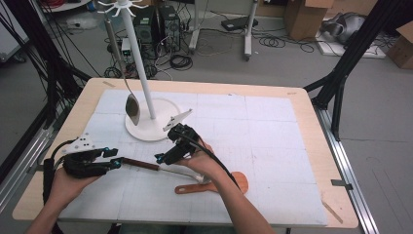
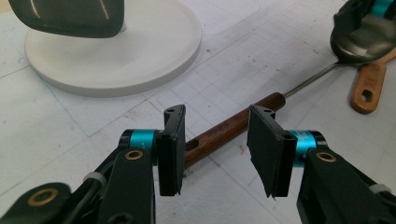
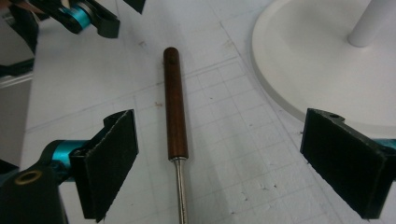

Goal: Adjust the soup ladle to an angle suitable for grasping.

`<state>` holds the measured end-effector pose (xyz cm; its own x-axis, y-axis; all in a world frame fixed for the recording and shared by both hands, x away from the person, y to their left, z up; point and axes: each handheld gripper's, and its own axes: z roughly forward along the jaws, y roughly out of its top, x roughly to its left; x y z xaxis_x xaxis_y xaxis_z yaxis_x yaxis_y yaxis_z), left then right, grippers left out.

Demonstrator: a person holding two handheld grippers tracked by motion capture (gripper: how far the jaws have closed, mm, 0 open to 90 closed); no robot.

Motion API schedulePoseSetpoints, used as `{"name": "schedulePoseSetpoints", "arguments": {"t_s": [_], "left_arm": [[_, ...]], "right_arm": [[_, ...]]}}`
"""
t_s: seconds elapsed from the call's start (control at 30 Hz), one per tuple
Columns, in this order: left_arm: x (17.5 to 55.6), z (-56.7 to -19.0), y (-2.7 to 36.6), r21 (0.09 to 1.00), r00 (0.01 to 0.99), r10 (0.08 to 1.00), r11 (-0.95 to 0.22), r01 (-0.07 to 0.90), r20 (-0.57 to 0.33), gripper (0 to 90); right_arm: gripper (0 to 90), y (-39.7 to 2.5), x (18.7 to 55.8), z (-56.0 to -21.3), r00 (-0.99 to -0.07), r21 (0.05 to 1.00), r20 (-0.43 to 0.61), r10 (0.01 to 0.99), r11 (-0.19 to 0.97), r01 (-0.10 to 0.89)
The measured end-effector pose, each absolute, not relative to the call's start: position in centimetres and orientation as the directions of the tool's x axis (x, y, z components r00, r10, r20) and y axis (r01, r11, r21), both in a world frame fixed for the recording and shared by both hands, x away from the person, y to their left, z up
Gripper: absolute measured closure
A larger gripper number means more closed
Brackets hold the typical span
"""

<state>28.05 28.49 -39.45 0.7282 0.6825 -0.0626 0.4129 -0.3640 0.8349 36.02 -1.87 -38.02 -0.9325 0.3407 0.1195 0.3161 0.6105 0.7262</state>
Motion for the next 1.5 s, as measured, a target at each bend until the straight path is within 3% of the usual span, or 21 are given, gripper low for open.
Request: {"name": "schedulePoseSetpoints", "arguments": {"t_s": [0.07, 0.13, 0.33, 0.87, 1.3, 1.5], "left_arm": [[28.0, -39.4, 28.5, 0.834, 0.729, 0.682, -0.367, 0.412, -0.061, 56.9], [28.0, -39.4, 28.5, 0.834, 0.73, 0.681, -0.367, 0.411, -0.06, 56.9], [28.0, -39.4, 28.5, 0.834, 0.73, 0.681, -0.366, 0.412, -0.062, 56.9], [28.1, -39.4, 28.6, 0.835, 0.731, 0.68, -0.365, 0.411, -0.063, 56.4], [28.1, -39.4, 28.5, 0.837, 0.728, 0.683, -0.36, 0.413, -0.066, 56.0], [28.1, -39.4, 28.5, 0.837, 0.729, 0.681, -0.36, 0.412, -0.066, 55.9]], "right_arm": [[11.6, -1.6, 36.1, -38.4, -0.934, 0.716, 0.119, 0.338, 0.623, 0.317], [19.7, -1.3, 36.2, -38.7, -0.934, 0.703, 0.111, 0.339, 0.638, 0.315], [17.7, -0.9, 36.1, -39.4, -0.938, 0.655, 0.115, 0.326, 0.685, 0.319], [30.5, -0.8, 35.3, -40.8, -0.956, 0.607, 0.112, 0.271, 0.743, 0.281], [61.4, -0.4, 34.8, -41.9, -0.971, 0.531, 0.107, 0.216, 0.813, 0.239], [71.0, -0.2, 34.7, -42.2, -0.974, 0.512, 0.097, 0.204, 0.83, 0.224]]}}
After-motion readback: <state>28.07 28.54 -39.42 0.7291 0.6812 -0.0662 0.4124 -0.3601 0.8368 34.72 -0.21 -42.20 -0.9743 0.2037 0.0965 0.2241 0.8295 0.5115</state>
